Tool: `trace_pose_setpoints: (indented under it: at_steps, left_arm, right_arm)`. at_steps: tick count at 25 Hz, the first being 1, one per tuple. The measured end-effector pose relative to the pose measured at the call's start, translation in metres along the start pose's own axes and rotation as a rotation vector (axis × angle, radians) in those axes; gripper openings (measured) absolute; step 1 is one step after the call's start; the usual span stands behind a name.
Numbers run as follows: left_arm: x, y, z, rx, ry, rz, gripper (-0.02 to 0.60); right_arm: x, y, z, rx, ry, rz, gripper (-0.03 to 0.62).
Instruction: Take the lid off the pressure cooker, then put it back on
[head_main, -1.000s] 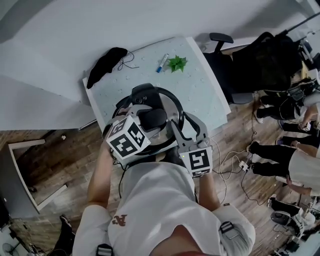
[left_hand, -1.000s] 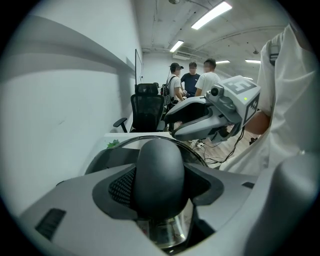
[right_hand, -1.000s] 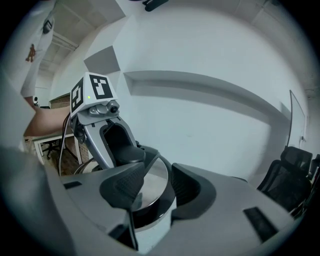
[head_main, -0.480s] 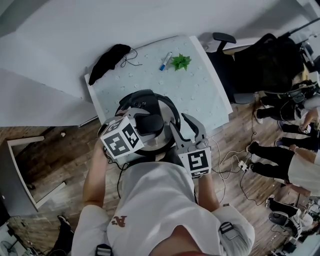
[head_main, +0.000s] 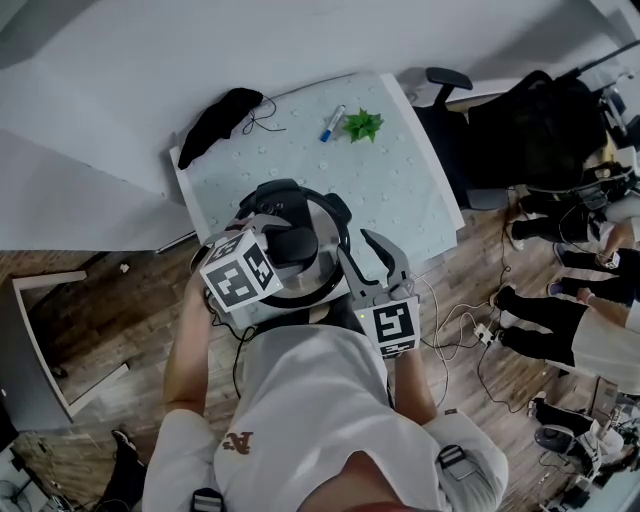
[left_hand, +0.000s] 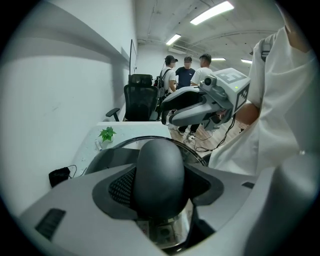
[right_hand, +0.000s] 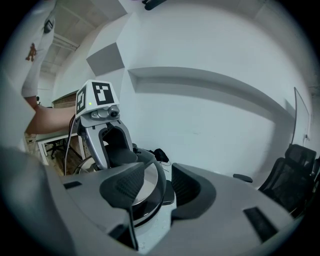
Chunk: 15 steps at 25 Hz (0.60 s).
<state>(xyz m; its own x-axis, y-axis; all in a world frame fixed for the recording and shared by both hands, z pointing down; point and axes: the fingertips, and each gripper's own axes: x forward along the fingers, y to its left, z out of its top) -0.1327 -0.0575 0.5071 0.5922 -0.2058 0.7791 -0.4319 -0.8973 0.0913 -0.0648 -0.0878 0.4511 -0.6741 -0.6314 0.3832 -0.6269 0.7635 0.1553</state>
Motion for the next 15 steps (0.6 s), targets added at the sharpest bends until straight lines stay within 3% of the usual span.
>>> trace_pose_setpoints:
  at_steps: [15]
  left_arm:
    - [0.0085,0.0023,-0.0068,-0.019,-0.007,0.007,0.276]
  right_arm:
    - [0.0074,0.0059,0.0052,-0.021,0.005,0.018,0.172]
